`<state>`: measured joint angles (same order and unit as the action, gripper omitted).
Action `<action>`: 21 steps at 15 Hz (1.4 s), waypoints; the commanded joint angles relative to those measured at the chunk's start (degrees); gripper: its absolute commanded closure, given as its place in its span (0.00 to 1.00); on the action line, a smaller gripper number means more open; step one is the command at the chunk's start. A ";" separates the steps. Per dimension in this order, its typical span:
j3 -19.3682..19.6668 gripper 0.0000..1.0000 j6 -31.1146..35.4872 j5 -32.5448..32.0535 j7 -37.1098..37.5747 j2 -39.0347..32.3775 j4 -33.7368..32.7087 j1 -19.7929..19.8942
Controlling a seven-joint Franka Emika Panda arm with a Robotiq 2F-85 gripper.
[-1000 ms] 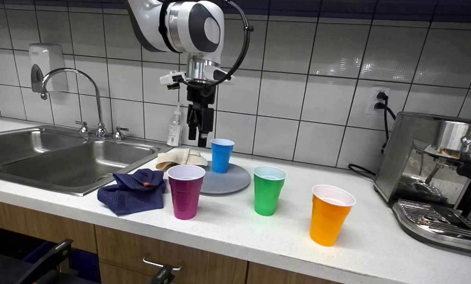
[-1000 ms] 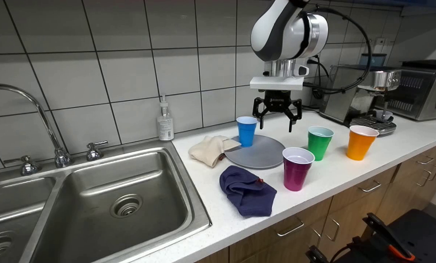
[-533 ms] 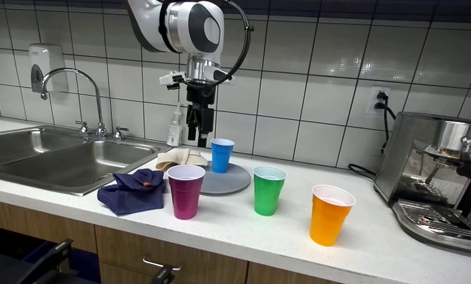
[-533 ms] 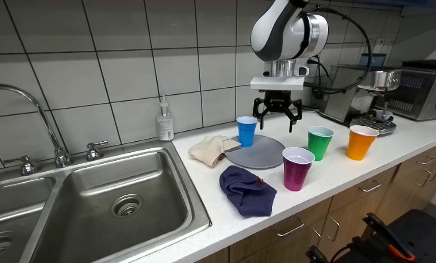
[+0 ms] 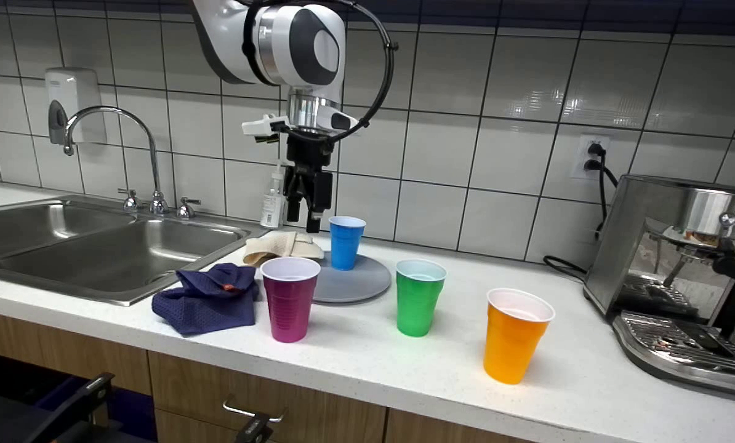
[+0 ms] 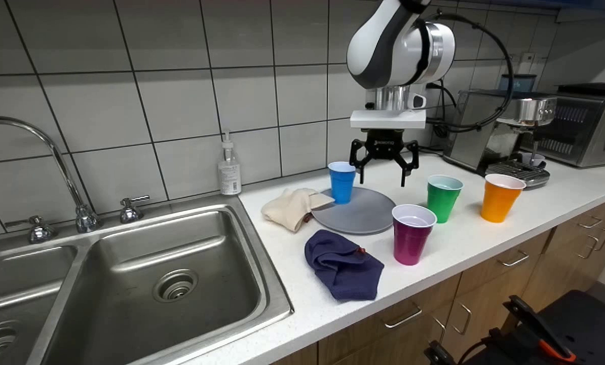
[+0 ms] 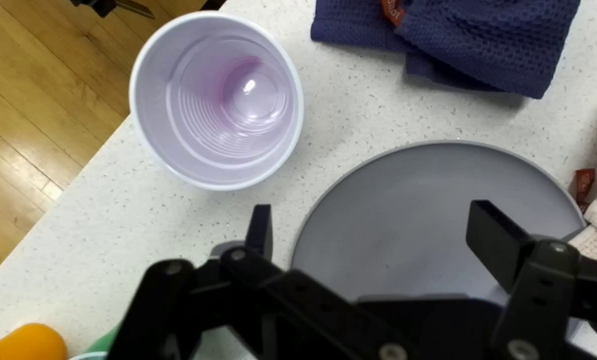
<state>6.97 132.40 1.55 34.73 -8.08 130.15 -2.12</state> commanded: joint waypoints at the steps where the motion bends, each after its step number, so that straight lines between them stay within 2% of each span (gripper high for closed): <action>1: -1.21 0.00 2.06 -0.20 -6.40 3.46 3.89 1.37; 6: -2.07 0.00 4.14 0.63 -14.39 6.60 8.22 1.24; 10: -2.95 0.00 4.98 0.63 -17.87 8.74 11.65 1.12; 14: -3.68 0.00 6.93 0.28 -19.31 9.23 14.29 1.08; 21: -4.62 0.00 14.67 -0.54 -19.11 7.77 17.36 0.82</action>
<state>3.51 144.03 1.52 16.52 -1.03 145.61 -2.12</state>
